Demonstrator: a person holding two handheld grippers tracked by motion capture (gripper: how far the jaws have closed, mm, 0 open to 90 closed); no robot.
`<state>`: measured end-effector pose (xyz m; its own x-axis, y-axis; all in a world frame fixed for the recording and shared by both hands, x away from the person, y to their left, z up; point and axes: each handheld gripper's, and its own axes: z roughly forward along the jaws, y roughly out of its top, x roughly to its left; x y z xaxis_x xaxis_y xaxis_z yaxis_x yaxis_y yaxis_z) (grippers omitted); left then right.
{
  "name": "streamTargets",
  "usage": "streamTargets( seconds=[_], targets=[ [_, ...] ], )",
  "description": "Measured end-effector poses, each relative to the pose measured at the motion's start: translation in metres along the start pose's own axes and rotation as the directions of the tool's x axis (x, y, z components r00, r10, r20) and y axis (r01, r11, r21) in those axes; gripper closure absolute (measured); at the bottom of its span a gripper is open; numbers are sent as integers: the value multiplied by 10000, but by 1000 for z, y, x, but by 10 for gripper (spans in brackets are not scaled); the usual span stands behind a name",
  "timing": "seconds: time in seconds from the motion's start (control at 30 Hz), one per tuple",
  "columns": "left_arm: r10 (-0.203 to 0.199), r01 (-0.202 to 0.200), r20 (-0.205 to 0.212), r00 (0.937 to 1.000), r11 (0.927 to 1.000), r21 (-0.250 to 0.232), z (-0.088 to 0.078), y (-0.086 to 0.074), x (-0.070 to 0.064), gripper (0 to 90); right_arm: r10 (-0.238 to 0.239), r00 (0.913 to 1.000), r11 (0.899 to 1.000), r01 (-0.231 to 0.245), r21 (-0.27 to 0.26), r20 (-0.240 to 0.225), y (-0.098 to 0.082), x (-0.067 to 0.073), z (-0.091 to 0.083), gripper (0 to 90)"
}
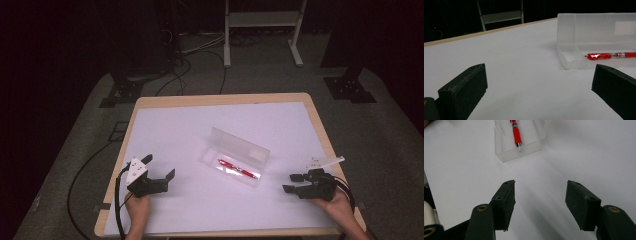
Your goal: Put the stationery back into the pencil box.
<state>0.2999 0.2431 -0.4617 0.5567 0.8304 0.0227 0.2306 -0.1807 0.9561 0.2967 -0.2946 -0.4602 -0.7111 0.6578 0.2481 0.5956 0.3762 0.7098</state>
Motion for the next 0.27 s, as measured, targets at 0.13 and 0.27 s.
streamTargets(
  seconds=[0.13, 0.27],
  targets=[
    [27, -27, -20, 10000, 10000, 0, 0, 0, 0, 0, 174, 9998, 9996, -174, -201, 14, -6, 0, -4, 369],
    [-17, 17, -20, 10000, 10000, 8, 0, 0, 0, 0, 170, 9998, 9985, -163, -521, 117, -14, 3, -5, 335]
  ],
)
